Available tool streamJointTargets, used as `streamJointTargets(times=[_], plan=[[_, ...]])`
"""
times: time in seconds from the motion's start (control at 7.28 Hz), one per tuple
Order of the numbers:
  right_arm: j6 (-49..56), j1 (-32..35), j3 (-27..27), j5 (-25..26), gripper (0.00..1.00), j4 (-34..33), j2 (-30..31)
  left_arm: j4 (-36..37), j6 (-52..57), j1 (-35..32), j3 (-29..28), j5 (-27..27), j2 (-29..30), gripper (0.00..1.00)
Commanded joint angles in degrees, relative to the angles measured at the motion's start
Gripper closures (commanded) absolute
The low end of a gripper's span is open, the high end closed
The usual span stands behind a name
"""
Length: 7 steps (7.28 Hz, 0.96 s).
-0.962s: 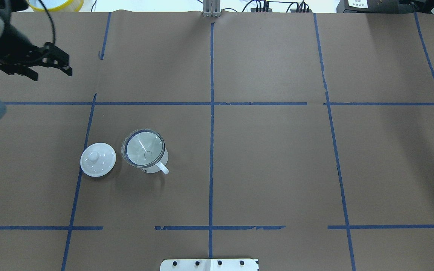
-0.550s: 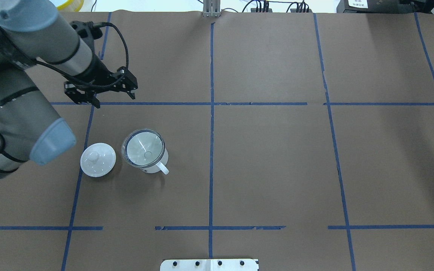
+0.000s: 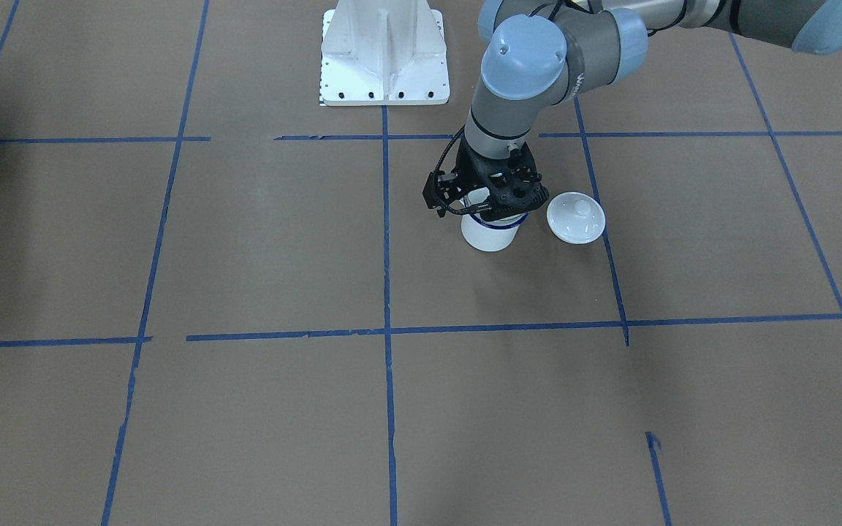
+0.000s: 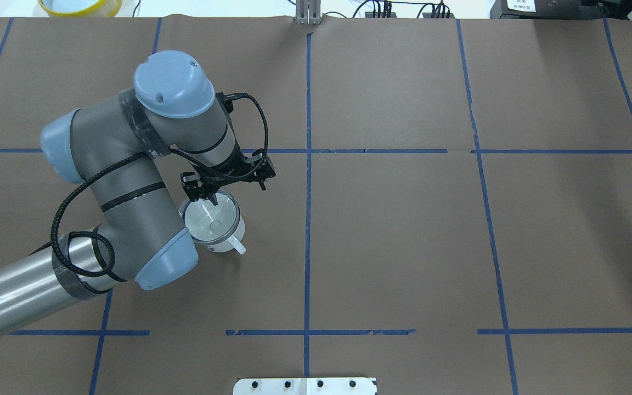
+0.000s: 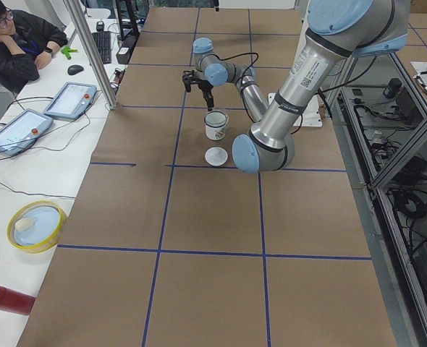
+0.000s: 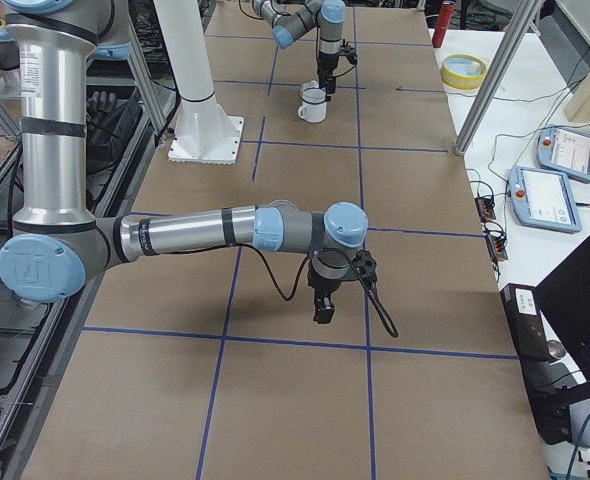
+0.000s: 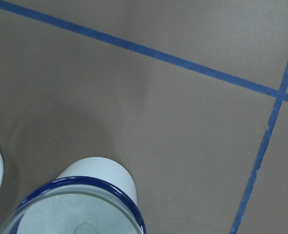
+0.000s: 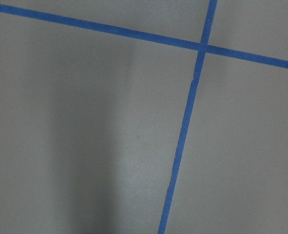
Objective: Remove funnel from cup
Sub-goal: 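Move the left gripper over the clear glass funnel in the mug, then lower the left gripper and close it on the funnel's rim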
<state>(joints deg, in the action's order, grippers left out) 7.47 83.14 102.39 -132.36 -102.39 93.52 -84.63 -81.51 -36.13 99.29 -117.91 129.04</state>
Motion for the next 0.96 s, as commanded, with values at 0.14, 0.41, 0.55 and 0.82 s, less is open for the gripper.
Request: streamJointTargets(times=[0.14, 0.41, 0.55, 0.82], plan=[[-0.09, 0.00, 0.00, 0.00, 0.00, 0.00, 0.00, 0.08, -0.05, 1.67, -0.15, 0.31, -0.98, 0.26], [-0.09, 0.00, 0.00, 0.00, 0.00, 0.00, 0.00, 1.12, -0.05, 1.76, 0.02, 0.31, -1.07, 0.57], [-0.09, 0.00, 0.00, 0.00, 0.00, 0.00, 0.00, 1.22, -0.05, 1.76, 0.20, 0.31, -1.07, 0.91], [0.00, 0.00, 0.00, 0.00, 0.00, 0.00, 0.00, 4.11, 0.30, 1.68, 1.86, 0.40, -0.90, 1.00]])
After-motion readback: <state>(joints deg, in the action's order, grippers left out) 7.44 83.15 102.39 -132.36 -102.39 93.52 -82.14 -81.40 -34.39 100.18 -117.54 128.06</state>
